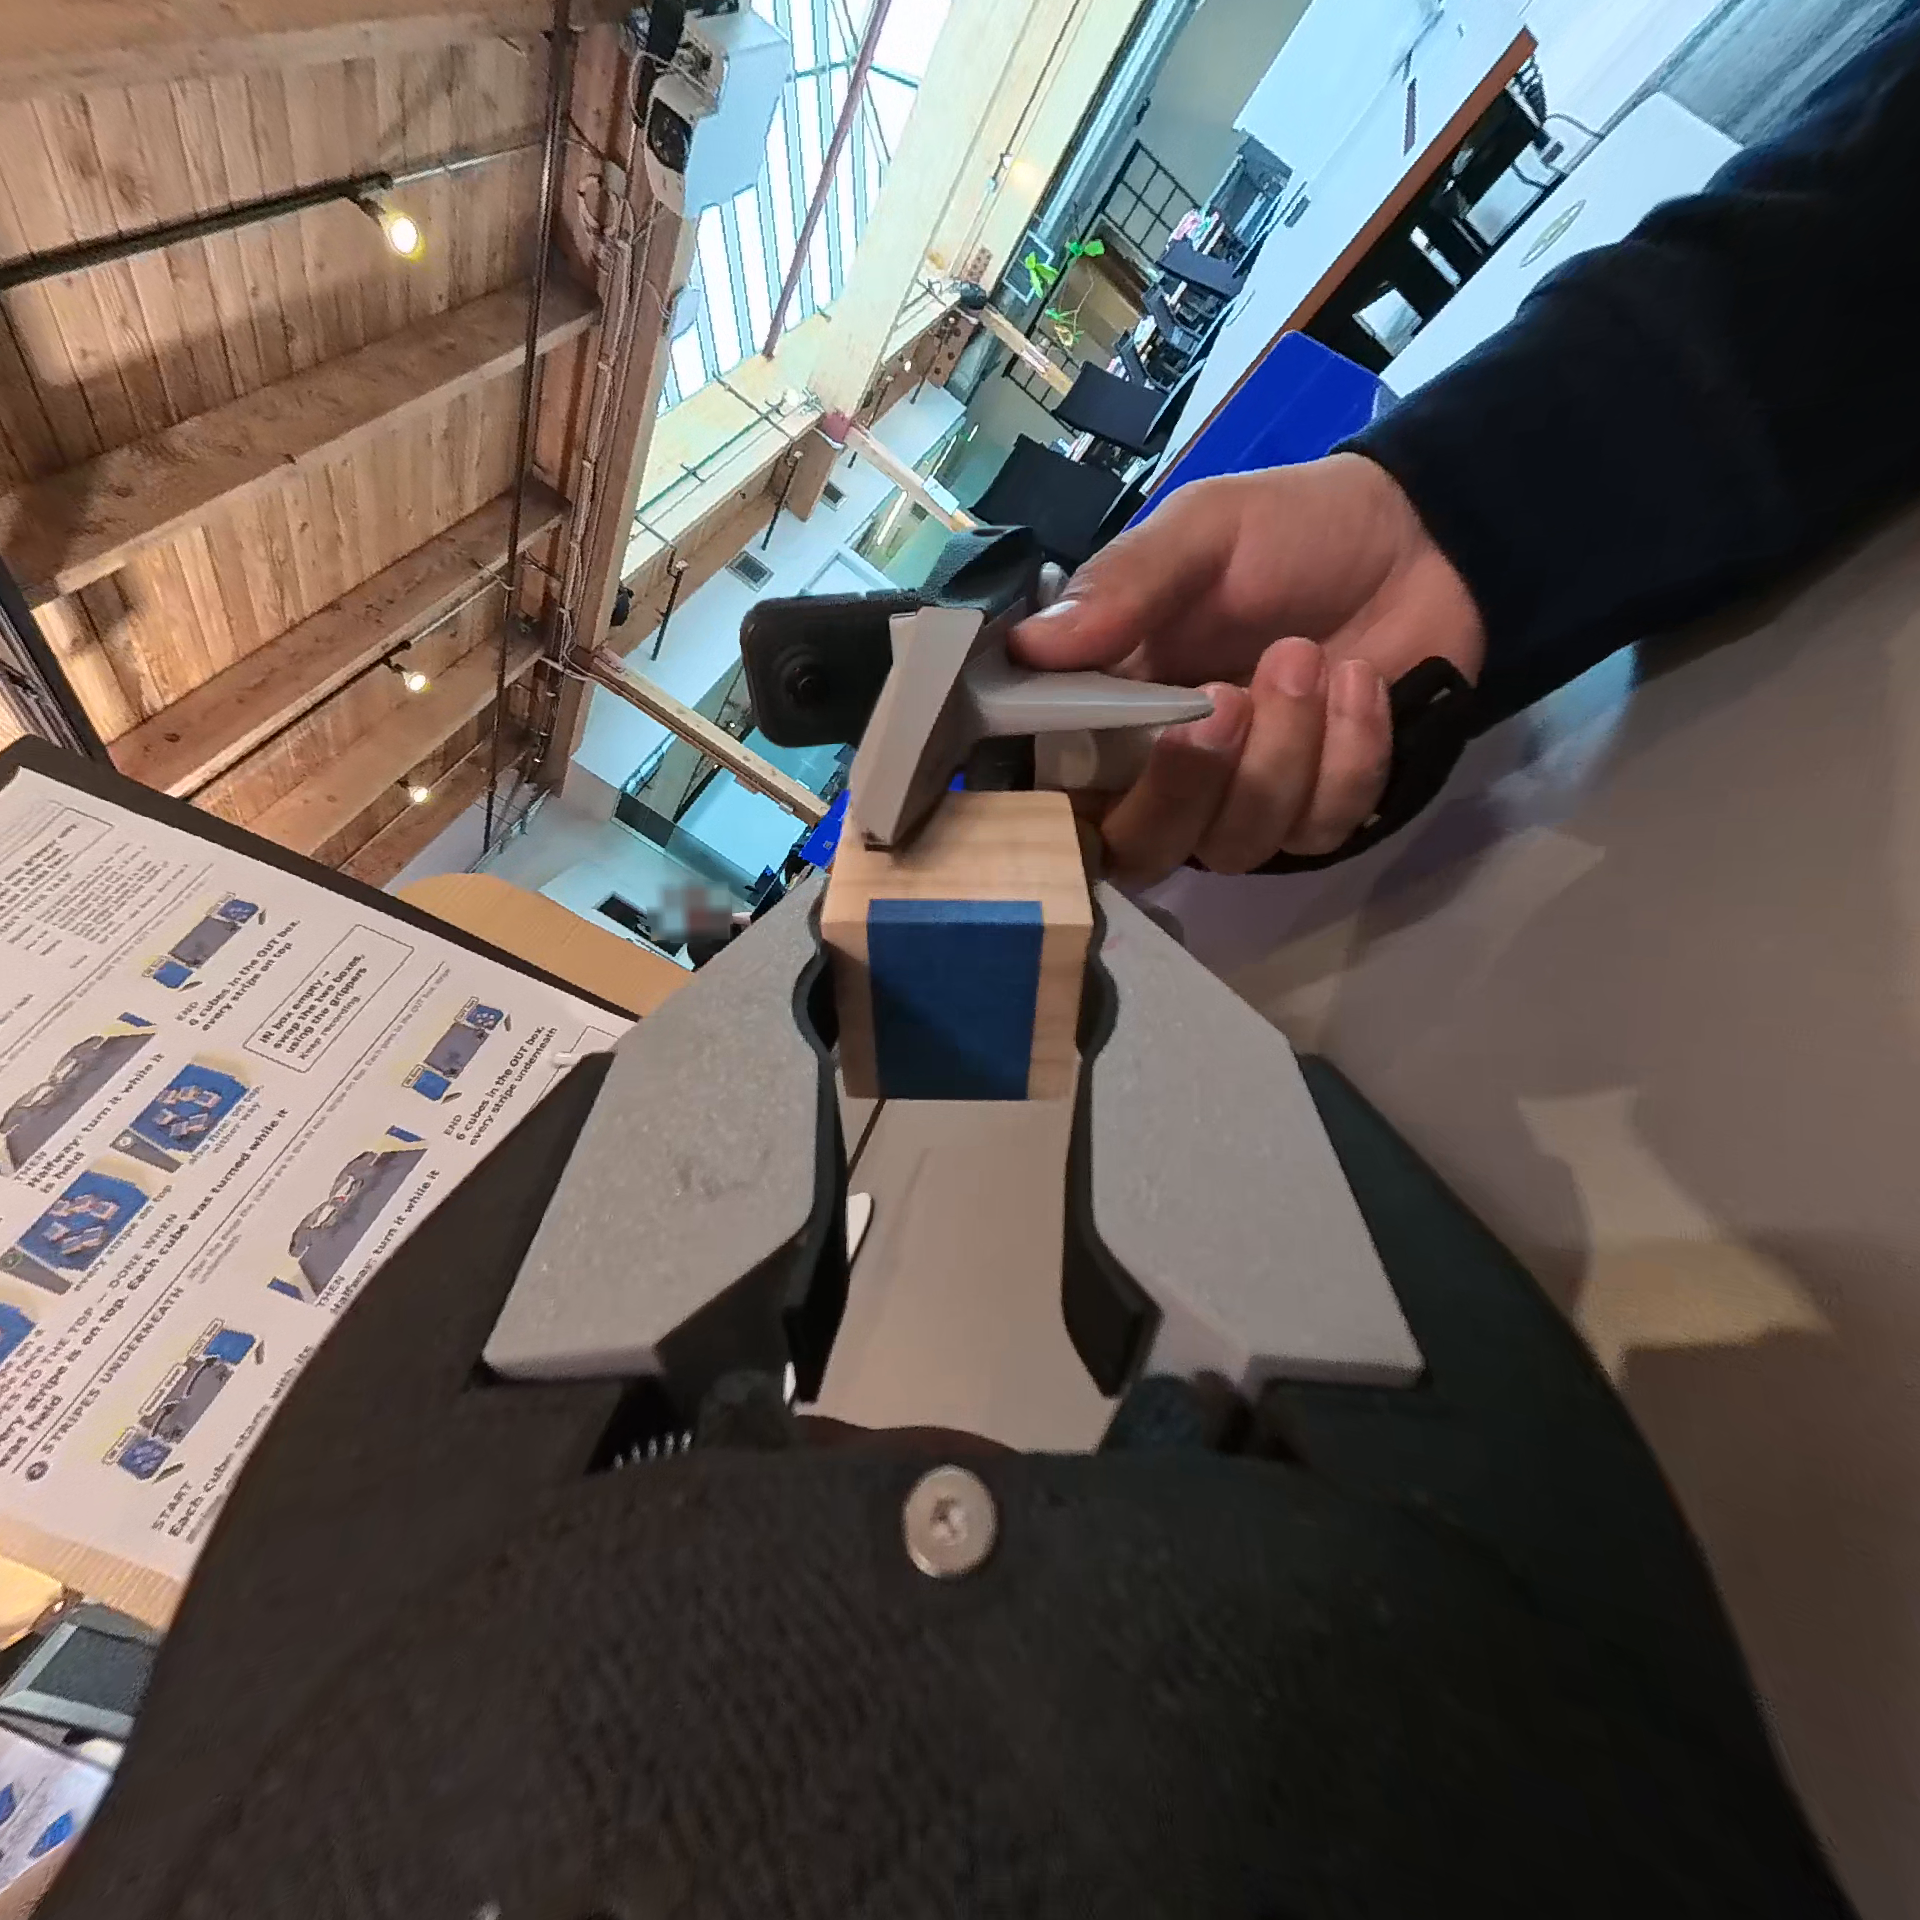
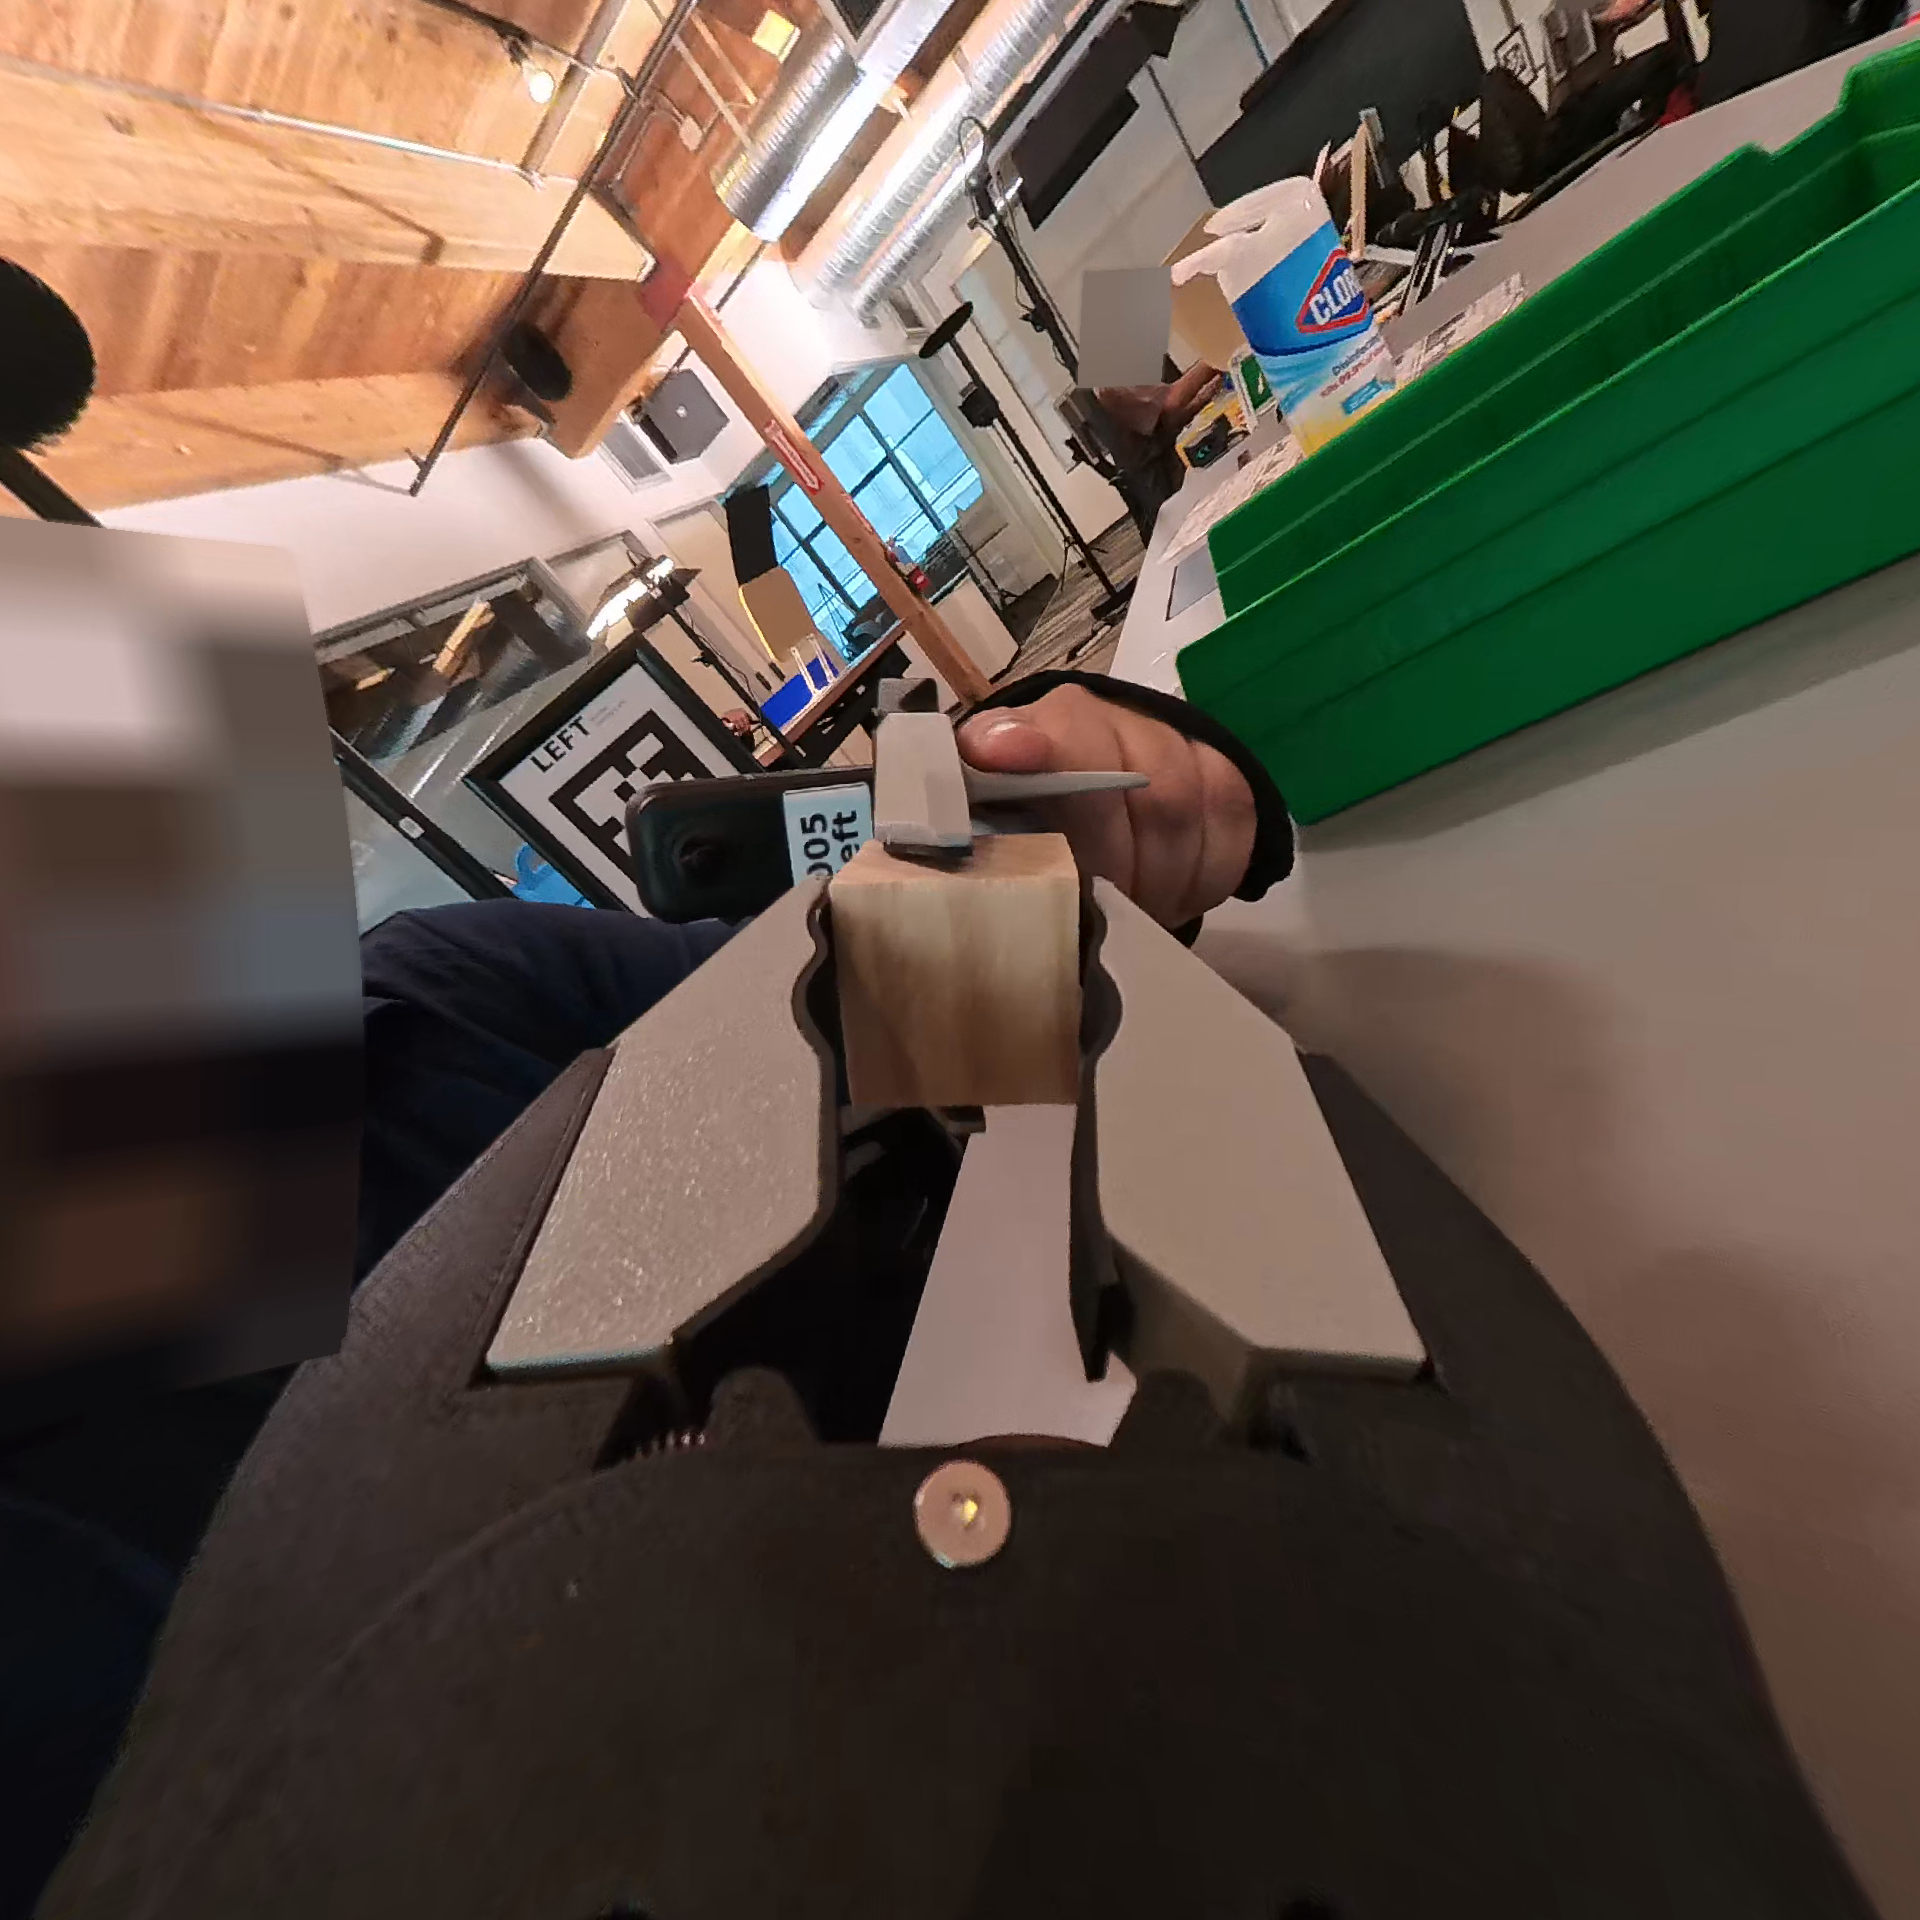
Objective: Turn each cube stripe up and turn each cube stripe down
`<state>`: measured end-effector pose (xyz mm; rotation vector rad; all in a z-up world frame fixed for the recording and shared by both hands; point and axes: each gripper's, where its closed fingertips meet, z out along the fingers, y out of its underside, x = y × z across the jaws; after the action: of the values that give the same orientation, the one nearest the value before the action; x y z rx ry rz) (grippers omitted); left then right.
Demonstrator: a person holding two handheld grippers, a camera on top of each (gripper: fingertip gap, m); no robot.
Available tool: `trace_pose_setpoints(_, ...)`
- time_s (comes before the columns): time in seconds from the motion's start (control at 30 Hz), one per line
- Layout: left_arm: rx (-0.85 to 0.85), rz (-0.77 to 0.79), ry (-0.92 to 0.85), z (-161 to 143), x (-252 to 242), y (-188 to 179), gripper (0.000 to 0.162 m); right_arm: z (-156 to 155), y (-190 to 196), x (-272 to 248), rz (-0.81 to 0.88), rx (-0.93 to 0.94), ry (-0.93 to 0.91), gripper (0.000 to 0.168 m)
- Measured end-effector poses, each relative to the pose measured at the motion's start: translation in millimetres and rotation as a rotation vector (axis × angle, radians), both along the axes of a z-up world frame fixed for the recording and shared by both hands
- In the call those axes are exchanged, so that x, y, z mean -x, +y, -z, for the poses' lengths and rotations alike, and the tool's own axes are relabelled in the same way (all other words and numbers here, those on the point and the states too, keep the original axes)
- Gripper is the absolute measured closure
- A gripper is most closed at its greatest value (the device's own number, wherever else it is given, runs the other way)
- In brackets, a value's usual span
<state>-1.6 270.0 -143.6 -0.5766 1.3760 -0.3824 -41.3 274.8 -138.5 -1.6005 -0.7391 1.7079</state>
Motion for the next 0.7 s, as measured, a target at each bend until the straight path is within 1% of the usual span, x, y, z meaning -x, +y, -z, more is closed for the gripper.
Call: trace_pose_setpoints(0.7, 0.030, -0.007, -0.014, -2.4, 2.5, 2.6, 0.119, 3.4, -1.6, 1.4, 0.004, -0.027, -0.035, 0.126)
